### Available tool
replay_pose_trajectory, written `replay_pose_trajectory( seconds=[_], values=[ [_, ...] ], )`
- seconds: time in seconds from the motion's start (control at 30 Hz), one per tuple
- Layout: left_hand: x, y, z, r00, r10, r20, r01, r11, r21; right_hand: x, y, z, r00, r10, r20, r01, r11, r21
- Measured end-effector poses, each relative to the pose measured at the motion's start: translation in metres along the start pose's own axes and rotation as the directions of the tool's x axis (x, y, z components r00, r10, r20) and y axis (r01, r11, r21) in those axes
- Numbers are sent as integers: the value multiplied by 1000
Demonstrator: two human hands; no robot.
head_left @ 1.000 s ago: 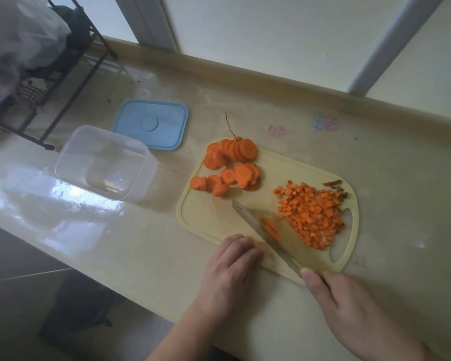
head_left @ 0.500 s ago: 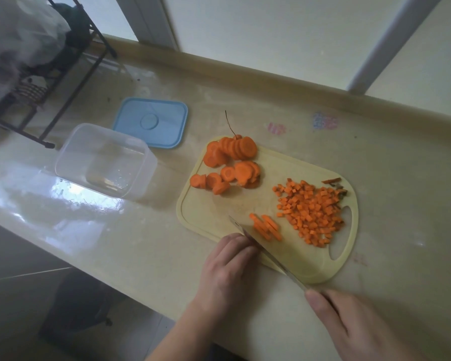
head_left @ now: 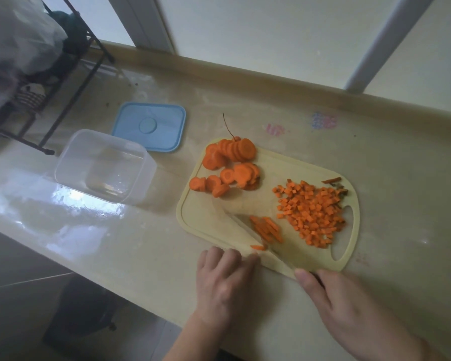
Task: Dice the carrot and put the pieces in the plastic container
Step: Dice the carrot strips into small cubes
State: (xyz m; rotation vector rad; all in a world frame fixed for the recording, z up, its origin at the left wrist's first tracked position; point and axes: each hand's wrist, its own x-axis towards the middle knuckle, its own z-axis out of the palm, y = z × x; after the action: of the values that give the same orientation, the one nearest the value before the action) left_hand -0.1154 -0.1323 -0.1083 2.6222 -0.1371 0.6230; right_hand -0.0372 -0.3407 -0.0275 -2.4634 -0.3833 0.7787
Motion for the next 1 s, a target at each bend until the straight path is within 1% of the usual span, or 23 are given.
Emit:
replay_pose_trajectory(
  seconds=[0.07, 0.1, 0.23, 0.3, 0.37, 0.43, 0.57, 0.67, 0.77, 0.83, 0.9, 0.93, 1.0],
  values=[
    [-4, -1, 2, 996, 89, 22, -87, 994, -71, 0, 6, -2, 1000, -12, 0, 12, 999, 29],
    [-3, -1, 1, 996, 87, 25, -84, 992, -95, 0, 8, -2, 1000, -21, 8, 21, 999, 29],
    [6, -8, 1, 999, 1, 49, 4, 995, -104, 7, 4, -1, 999, -45, 23, 44, 997, 58],
    [5, -14, 2, 995, -4, 104, 15, 995, -103, 9, 2, -4, 998, -49, 26, 46, 992, 114],
    [3, -15, 4, 991, -1, 132, 12, 997, -81, 9, 0, -7, 998, -63, 18, 60, 989, 132],
    [8, -10, 4, 993, -8, 120, 16, 998, -66, 8, 1, -10, 998, -69, -1, 69, 988, 142],
    [19, 1, 7, 995, -82, 61, 87, 993, -74, 7, 5, -12, 998, -68, -8, 69, 987, 144],
    [21, 3, 3, 988, -135, 77, 143, 984, -110, 4, 4, -20, 997, -75, -2, 74, 982, 176],
    [32, -1, -9, 992, -92, 92, 102, 989, -110, -3, 6, -35, 999, -47, -27, 52, 976, 213],
    [43, -8, -16, 986, -34, 160, 51, 993, -107, -11, 11, -43, 999, -8, -36, 16, 975, 223],
    [59, -14, -21, 957, 15, 289, 7, 997, -76, -18, 17, -48, 998, 5, -68, 10, 975, 220],
    [67, -18, -22, 923, 19, 383, 4, 998, -59, -19, 20, -48, 996, 9, -91, 11, 977, 215],
    [84, -18, -25, 826, 2, 564, 13, 1000, -22, -24, 26, -51, 990, 22, -137, 7, 978, 206]
  ],
)
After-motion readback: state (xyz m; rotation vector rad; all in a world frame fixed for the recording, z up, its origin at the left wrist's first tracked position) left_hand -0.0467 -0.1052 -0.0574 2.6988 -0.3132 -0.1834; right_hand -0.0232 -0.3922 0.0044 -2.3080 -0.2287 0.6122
